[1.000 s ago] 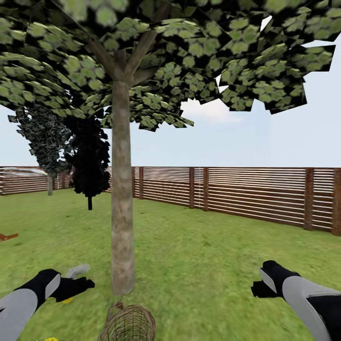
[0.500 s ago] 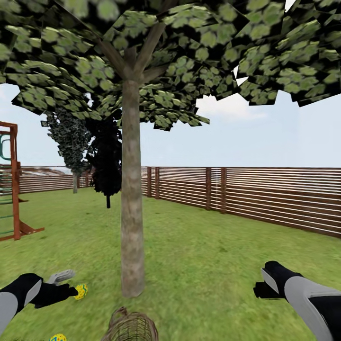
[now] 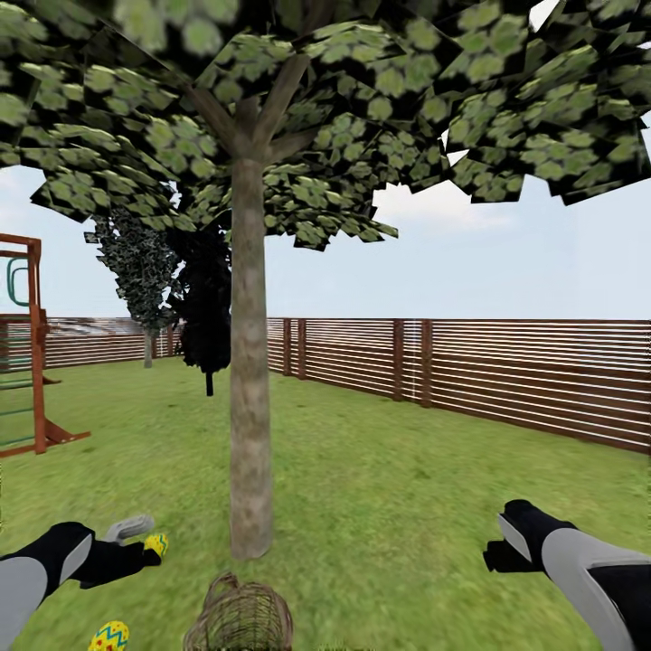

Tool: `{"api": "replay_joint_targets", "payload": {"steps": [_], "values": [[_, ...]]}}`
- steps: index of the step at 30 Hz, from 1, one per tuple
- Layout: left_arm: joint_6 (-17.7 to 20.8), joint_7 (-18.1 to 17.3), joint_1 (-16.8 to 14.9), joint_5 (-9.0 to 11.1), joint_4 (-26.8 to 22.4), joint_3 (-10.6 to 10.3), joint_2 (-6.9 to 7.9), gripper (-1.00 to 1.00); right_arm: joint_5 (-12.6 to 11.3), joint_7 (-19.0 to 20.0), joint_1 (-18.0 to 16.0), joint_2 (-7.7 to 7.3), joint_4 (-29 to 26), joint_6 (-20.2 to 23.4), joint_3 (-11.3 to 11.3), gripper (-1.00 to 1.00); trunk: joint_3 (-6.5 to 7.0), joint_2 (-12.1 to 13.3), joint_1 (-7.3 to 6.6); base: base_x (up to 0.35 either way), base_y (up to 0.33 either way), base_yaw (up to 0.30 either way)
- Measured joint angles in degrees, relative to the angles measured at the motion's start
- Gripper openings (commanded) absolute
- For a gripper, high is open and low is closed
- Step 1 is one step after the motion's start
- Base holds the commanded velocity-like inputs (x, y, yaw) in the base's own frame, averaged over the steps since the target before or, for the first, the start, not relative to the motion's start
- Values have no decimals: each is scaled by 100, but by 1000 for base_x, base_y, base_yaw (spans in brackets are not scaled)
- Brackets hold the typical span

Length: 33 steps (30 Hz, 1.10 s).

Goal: Take the three Easter eggs out of the wicker basket on the lawn in the garden, then place them on the lawn next to a single tree (choose any tree) so that all three eggs are next to the same tree and none are left in the basket.

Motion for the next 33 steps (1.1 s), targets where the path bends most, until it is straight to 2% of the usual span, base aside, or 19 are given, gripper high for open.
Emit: {"api": "replay_joint_targets", "payload": {"steps": [10, 16, 18, 22, 27, 30, 33], "values": [[-7, -8, 0, 2, -4, 4, -4, 100, 3, 0, 0, 28, 11, -3, 1, 100, 0, 0, 0, -313, -181, 0], [2, -30, 0, 5, -9, 23, 57, 100, 8, 1, 1, 23, 11, -9, 1, 100, 0, 0, -1, -255, -141, 0], [0, -34, -1, -8, -9, 20, 149, 100, 9, 6, 1, 1, 10, -10, 1, 100, 0, 0, -3, -59, -29, 0], [-11, -132, -1, -29, -6, -2, 519, 100, 8, 11, 1, -13, 11, -10, 1, 100, 0, -1, -3, -16, -8, 0], [-24, -308, -1, -103, -1, -20, 870, 100, 8, 10, 1, -20, 11, -14, -3, 100, 0, 0, -4, -2, -1, 0], [-25, -321, -1, -140, 0, -20, 988, 100, 8, 10, 1, -23, 11, -18, -1, 100, 0, 0, -4, 0, 0, 0], [-25, -324, -1, -151, 0, -25, 1015, 100, 8, 10, 1, -18, 14, -25, 0, 100, 0, 0, -4, 0, 0, 0]]}}
